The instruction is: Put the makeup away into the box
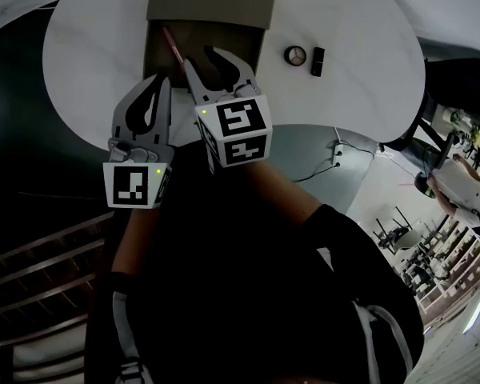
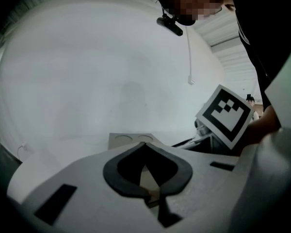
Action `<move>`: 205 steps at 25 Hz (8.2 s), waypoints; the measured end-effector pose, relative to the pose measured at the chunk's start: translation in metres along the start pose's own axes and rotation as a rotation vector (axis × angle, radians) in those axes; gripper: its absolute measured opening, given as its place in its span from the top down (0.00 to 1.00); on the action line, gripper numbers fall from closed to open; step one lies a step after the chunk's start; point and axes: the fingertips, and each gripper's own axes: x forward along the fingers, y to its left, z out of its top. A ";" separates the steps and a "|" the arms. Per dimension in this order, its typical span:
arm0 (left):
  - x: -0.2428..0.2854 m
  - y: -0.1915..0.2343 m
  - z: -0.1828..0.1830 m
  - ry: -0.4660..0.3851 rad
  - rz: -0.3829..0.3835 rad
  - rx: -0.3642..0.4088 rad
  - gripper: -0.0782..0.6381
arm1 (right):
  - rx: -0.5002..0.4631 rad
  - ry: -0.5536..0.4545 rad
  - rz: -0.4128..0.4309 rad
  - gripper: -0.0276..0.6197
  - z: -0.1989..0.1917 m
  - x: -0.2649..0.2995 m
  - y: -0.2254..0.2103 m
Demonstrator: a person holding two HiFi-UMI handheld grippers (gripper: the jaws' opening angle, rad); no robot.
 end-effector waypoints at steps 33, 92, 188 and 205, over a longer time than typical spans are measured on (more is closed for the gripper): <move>0.049 -0.150 0.078 -0.081 -0.289 0.227 0.88 | -0.094 -0.346 -0.391 0.92 0.053 -0.211 -0.120; 0.139 -0.137 -0.026 0.180 -0.348 0.152 0.88 | 0.007 0.071 -0.366 0.60 -0.076 -0.062 -0.206; 0.046 -0.093 0.070 -0.062 -0.130 0.195 0.88 | -0.191 -0.341 -0.250 0.92 0.071 -0.146 -0.081; 0.088 -0.170 0.073 -0.071 -0.274 0.213 0.88 | -0.087 -0.326 -0.427 0.92 0.050 -0.209 -0.156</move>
